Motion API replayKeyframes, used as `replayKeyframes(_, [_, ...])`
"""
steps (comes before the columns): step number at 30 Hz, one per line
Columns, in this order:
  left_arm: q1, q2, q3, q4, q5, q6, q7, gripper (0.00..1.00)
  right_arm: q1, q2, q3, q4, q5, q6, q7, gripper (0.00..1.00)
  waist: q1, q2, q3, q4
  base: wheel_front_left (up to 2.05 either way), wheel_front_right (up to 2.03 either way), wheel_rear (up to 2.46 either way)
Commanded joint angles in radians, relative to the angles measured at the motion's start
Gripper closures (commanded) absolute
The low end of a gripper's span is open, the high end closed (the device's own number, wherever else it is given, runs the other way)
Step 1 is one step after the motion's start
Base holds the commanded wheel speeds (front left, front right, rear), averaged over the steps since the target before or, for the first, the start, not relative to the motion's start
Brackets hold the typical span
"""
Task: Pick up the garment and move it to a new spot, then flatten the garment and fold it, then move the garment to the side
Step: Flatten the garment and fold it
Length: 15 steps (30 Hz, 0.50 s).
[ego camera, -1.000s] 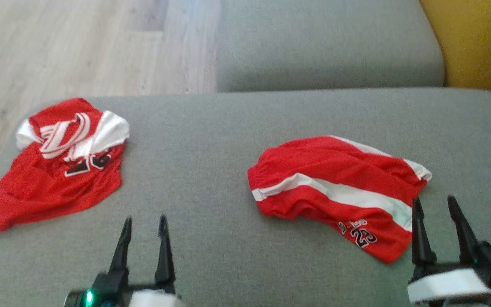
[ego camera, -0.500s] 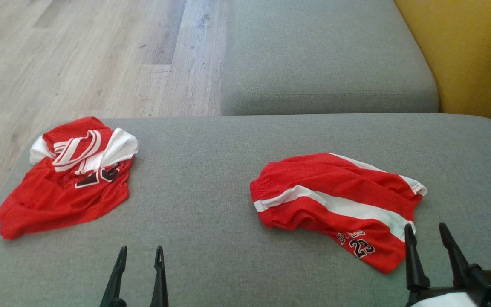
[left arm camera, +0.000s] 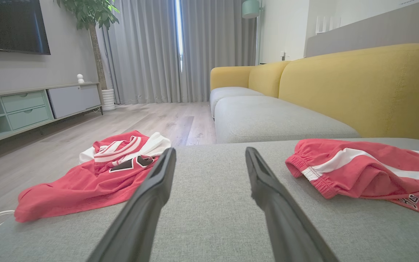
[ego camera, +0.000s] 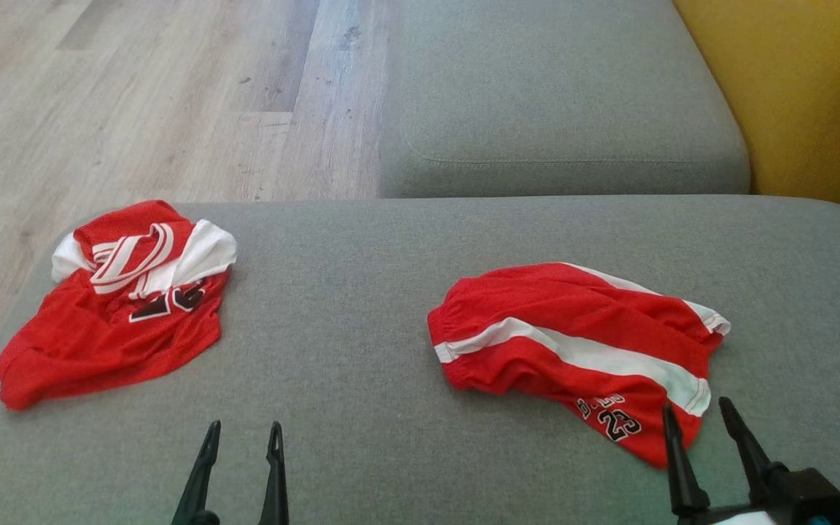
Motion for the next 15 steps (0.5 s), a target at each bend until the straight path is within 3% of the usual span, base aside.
replayKeyframes(1, [-0.043, -0.013, 0.038, -0.029, 0.004, -0.001, -0.009, 0.0, -0.029, -0.01, 0.025, -0.028, -0.005, 0.007, -0.006, 0.0, 0.0, -0.0001, 0.0, 0.0, 0.0, 0.0, 0.0])
replayKeyframes(15, [-0.048, -0.015, 0.036, -0.018, 0.003, -0.009, -0.01, 0.0, -0.032, -0.01, 0.046, -0.022, -0.013, 0.007, -0.006, 0.0, 0.0, -0.0001, 0.01, -0.01, 0.0, 0.0, 0.0])
